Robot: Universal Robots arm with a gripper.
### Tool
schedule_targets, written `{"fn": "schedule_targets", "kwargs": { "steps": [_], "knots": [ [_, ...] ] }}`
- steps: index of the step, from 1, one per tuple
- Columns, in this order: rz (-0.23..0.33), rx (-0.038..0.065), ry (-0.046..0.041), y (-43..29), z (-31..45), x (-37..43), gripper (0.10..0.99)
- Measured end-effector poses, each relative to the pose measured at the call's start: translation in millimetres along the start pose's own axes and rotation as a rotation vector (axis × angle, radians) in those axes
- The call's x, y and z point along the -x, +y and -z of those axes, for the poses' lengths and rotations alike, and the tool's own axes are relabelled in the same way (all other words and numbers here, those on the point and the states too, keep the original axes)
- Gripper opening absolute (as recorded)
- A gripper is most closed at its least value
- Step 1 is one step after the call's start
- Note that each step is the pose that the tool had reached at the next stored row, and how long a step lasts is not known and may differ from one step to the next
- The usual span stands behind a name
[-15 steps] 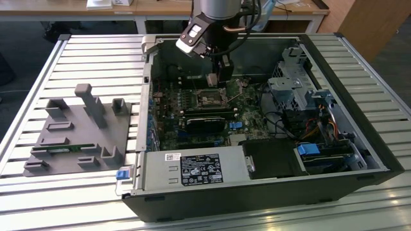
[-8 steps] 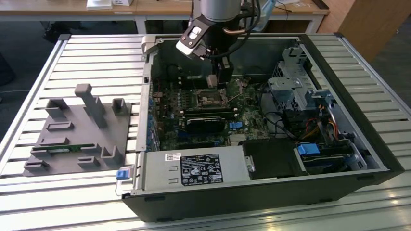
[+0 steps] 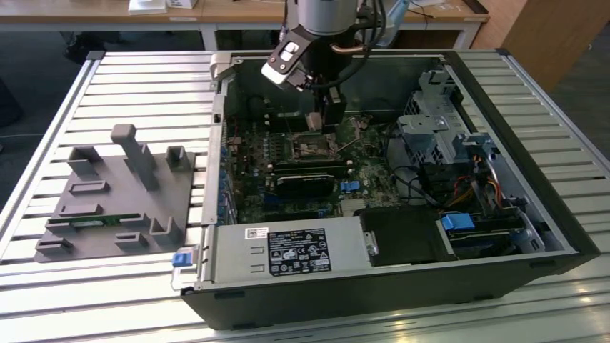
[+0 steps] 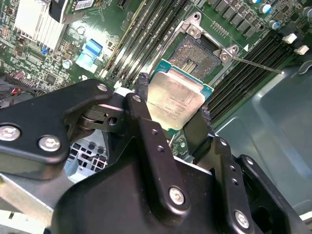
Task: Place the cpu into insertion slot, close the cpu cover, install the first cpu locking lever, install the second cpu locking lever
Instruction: 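Place the cpu into insertion slot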
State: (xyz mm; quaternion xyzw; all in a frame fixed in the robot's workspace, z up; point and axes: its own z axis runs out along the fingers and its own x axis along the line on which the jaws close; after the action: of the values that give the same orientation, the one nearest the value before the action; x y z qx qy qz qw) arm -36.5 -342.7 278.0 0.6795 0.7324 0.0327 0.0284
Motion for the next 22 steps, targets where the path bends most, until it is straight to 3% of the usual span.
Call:
{"fn": "schedule_targets", "kwargs": {
  "steps": [7, 12, 22],
  "knots": [
    [-0.003, 0.000, -0.0010, -0.7, -10.8, -2.9, 0.541],
    [-0.044, 0.000, -0.0044, -1.3, -19.5, -5.8, 0.541],
    [-0.045, 0.000, -0.0052, -2.4, -37.2, -10.1, 0.541]
  ]
}}
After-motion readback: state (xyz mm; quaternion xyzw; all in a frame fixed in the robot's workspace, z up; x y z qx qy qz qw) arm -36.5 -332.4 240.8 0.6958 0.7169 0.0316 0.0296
